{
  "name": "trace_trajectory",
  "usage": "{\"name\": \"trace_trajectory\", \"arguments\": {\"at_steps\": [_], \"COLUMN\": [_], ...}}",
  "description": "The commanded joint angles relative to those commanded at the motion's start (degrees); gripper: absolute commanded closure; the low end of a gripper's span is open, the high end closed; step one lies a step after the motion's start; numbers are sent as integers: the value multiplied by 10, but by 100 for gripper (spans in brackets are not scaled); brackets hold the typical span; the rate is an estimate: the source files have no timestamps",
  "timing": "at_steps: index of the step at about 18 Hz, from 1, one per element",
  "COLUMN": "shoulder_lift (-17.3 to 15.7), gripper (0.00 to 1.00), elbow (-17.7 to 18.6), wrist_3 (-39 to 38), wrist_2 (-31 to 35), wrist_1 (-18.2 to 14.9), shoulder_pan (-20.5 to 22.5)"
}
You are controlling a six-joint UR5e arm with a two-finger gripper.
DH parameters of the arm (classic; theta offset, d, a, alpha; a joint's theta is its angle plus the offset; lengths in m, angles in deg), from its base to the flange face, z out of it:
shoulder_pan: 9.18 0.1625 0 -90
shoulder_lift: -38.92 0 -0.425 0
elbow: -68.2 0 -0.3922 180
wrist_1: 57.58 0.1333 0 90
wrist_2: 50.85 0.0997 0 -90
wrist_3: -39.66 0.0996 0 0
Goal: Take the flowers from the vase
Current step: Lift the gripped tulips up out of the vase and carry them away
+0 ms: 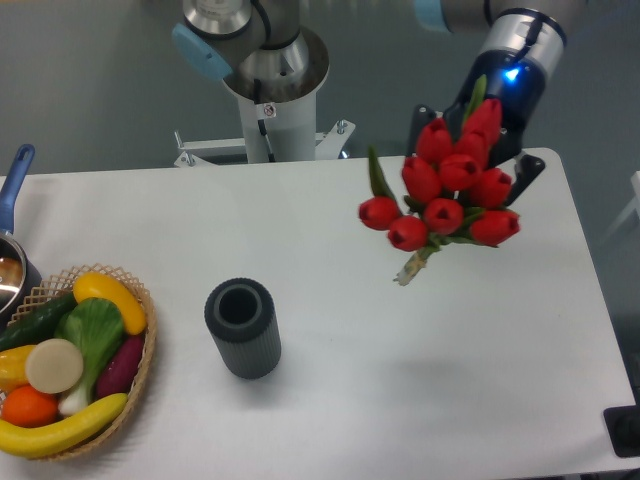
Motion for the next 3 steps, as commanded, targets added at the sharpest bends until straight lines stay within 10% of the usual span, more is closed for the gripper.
{"name": "trace_trajectory", "arguments": {"at_steps": [3], "shoulder_lift": [-2], "gripper": [44], "elbow": [15], "wrist_3": [5], "wrist_2": [1], "wrist_1": [1], "shoulder_pan": [4]}}
